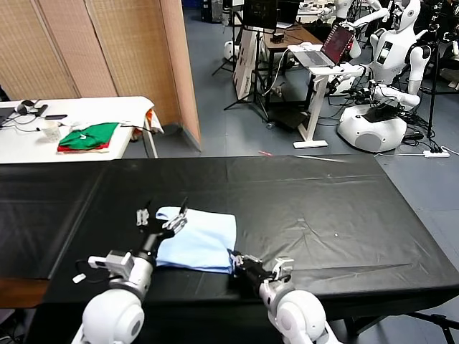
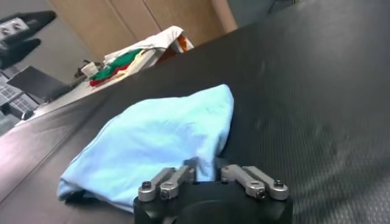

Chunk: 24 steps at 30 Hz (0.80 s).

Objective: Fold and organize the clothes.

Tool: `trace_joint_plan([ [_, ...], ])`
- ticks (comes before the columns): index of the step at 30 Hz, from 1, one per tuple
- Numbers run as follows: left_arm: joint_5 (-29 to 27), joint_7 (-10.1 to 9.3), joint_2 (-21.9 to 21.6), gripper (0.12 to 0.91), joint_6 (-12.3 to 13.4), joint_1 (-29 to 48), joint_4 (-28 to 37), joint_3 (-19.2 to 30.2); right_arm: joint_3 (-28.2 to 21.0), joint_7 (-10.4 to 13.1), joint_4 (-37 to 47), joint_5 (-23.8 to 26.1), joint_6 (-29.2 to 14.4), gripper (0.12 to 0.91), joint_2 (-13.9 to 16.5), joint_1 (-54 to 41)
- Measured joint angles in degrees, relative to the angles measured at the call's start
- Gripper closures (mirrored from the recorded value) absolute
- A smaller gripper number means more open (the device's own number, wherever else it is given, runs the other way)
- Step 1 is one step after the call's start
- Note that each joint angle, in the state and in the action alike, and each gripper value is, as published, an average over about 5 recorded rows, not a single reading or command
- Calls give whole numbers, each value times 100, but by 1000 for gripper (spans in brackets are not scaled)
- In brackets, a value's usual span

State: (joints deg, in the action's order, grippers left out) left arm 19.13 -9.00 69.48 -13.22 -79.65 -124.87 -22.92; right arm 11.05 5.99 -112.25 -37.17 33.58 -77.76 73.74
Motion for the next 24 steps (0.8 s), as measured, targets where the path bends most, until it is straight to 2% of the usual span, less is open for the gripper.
trace_joint_plan([
  [5, -10, -20, 20, 123, 61, -56, 23, -64, 305, 147, -333, -50, 325, 880, 256, 160],
  [10, -21, -36, 71, 123, 89, -47, 108, -59, 666, 194, -588, 36, 473, 880, 591, 222],
  [18, -84, -62, 109, 123, 175, -118, 211, -58, 960, 228, -748, 153, 693, 871, 839, 217],
  [21, -70, -92, 108, 123, 194, -135, 230, -58, 1034, 241, -839, 152, 792, 777, 903, 286],
  [24, -32, -131, 107, 123, 179, -137, 237, -39, 1121, 253, -950, 152, 849, 596, 970, 374],
])
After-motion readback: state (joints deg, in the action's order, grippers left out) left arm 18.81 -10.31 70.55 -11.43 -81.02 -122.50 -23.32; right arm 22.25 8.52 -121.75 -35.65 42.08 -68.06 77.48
